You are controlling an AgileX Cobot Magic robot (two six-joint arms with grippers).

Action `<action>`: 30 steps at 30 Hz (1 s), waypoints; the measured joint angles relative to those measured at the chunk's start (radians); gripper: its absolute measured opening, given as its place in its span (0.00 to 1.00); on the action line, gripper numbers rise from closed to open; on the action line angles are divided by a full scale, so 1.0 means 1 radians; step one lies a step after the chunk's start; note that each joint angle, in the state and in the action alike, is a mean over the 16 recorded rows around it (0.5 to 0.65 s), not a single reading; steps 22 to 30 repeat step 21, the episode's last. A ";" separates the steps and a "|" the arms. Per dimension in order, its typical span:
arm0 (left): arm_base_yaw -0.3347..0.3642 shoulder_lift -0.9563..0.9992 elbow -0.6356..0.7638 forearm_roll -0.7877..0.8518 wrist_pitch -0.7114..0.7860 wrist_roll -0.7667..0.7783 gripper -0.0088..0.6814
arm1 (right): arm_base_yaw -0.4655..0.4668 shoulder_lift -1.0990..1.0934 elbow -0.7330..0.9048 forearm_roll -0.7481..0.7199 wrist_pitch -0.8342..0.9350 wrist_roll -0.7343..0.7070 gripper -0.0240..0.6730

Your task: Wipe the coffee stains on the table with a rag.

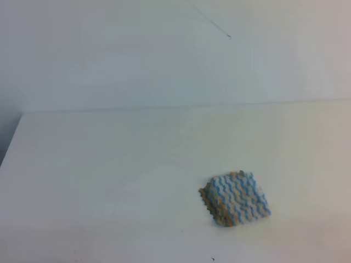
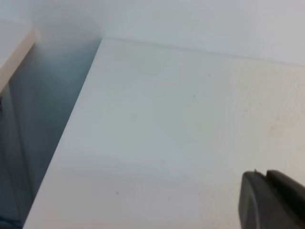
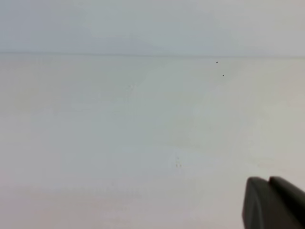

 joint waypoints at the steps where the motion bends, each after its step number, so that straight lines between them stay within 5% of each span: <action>1: 0.000 0.000 0.000 0.000 0.000 0.000 0.01 | 0.000 0.000 0.000 0.000 0.000 0.000 0.03; 30: 0.000 0.000 0.000 0.000 0.000 0.002 0.01 | 0.000 0.001 0.000 0.000 0.000 0.000 0.03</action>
